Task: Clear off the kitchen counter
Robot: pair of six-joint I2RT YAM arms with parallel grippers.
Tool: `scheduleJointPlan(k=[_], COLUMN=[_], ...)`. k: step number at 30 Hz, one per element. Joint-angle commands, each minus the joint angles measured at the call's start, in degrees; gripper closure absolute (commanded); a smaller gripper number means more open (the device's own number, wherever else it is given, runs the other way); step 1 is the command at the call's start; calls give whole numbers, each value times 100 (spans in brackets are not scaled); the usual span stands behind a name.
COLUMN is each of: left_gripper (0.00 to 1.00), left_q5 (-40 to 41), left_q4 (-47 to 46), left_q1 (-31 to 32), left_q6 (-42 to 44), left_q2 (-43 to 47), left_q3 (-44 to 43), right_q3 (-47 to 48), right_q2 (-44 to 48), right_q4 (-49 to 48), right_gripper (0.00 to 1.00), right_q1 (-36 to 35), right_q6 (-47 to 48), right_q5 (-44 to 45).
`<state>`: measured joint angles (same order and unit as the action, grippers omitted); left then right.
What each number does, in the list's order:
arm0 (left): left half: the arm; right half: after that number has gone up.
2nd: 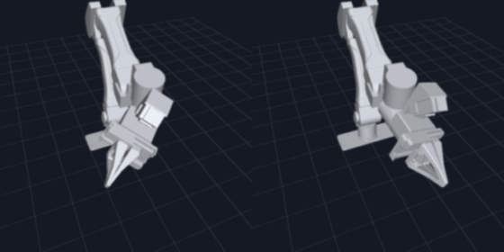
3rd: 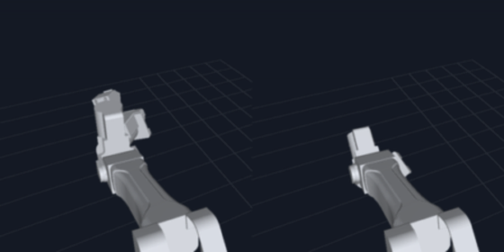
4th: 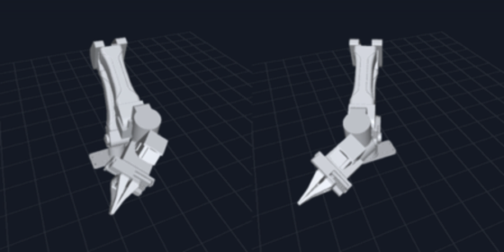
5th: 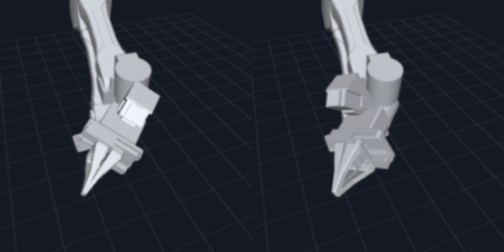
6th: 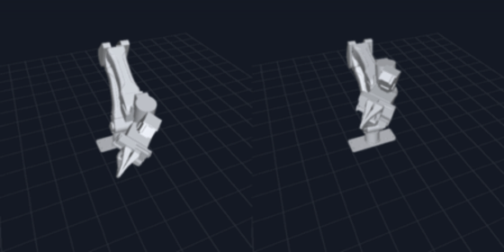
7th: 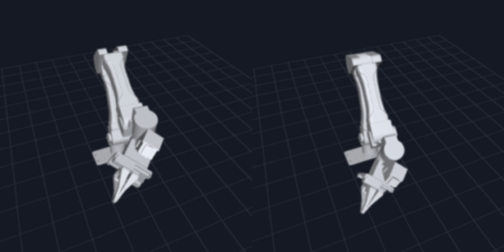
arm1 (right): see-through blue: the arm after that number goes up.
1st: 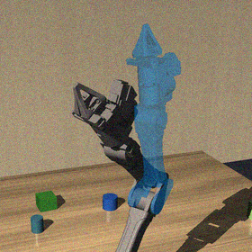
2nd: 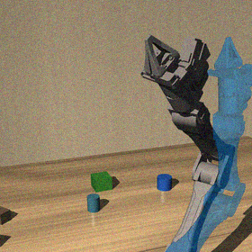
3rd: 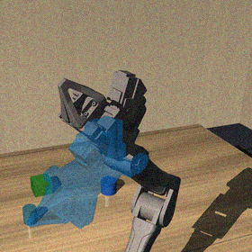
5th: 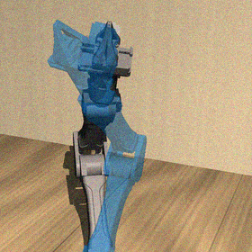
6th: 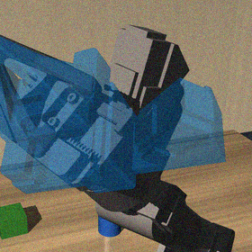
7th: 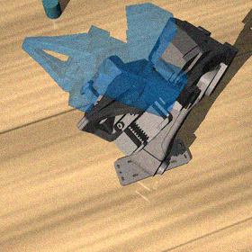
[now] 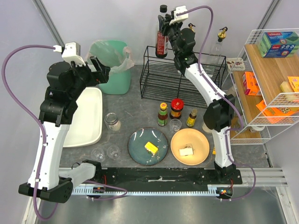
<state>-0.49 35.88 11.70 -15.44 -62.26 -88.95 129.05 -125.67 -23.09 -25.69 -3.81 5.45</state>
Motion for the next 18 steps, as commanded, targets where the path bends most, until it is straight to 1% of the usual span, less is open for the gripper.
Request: scheduleJointPlan(k=[1,13,18], left_gripper=[6,6,6], left_q5=[32,23,23], left_q4=[-160,-151,-151], left_q1=[-19,-19,-10], left_q6=[103,120,147], left_q2=[-5,-93,-93], left_q3=[-176,-202,-193], right_q3=[419,296,-81], right_q2=[77,7,121], right_q4=[-758,-872,-986], right_gripper=[100,100,100], right_q1=[12,20,20], right_q6=[91,162,48], right_q5=[140,131,70])
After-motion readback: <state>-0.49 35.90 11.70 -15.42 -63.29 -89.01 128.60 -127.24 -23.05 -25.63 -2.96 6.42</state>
